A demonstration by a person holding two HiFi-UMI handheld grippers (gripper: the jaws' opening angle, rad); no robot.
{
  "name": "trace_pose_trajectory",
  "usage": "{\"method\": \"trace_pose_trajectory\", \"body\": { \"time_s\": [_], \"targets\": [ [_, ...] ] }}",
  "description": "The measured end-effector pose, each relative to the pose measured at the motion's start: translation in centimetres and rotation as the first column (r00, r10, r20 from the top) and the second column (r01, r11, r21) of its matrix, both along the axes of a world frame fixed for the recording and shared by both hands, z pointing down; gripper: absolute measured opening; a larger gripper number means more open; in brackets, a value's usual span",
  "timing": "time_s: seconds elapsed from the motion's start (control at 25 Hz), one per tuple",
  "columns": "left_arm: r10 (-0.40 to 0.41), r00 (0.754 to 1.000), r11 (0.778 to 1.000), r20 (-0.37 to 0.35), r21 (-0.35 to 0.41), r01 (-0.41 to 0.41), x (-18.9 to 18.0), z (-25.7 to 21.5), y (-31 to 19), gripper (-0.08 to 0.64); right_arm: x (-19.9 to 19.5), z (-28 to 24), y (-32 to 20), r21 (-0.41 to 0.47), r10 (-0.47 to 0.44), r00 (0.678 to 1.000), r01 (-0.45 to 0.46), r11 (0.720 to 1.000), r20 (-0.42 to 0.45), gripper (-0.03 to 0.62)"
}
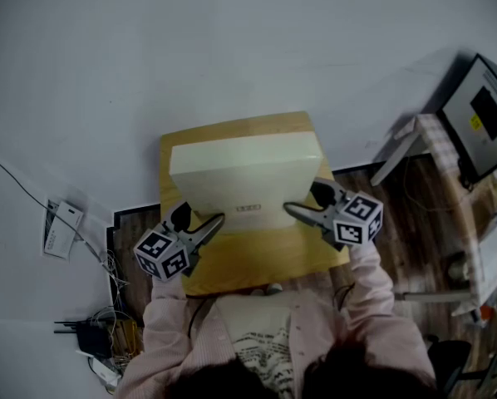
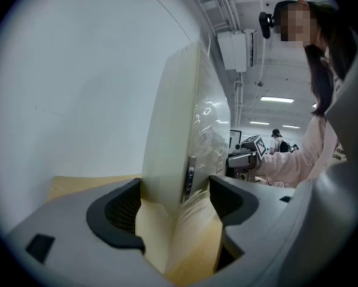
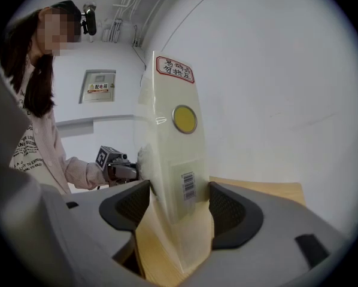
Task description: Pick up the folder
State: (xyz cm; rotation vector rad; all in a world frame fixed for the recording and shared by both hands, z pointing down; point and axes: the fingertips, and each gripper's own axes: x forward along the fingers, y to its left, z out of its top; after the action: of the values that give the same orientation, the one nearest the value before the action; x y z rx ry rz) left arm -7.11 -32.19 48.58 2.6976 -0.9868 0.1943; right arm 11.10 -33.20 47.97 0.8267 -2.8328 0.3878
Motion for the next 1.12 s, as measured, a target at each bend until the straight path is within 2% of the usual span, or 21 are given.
{"method": "trace_pose_trajectory", "body": {
  "time_s": [0.68, 1.12],
  "targets": [
    [-0.043, 0.998, 0.996, -0.054, 0.077, 0.047, -0.5, -4.9, 0.3, 0.353, -0.2, -4.6, 0.3, 0.041, 0.049, 0.994, -0.054, 0.998, 0.101, 0.327],
    [-0.062, 0.994, 0.988, -0.087, 0.134, 0.074, -1.0, -7.2, 0.6, 0.353, -0.6, -7.2, 0.5, 0.084, 0.057, 0.991, -0.068, 0.994, 0.123, 0.327]
  ]
}}
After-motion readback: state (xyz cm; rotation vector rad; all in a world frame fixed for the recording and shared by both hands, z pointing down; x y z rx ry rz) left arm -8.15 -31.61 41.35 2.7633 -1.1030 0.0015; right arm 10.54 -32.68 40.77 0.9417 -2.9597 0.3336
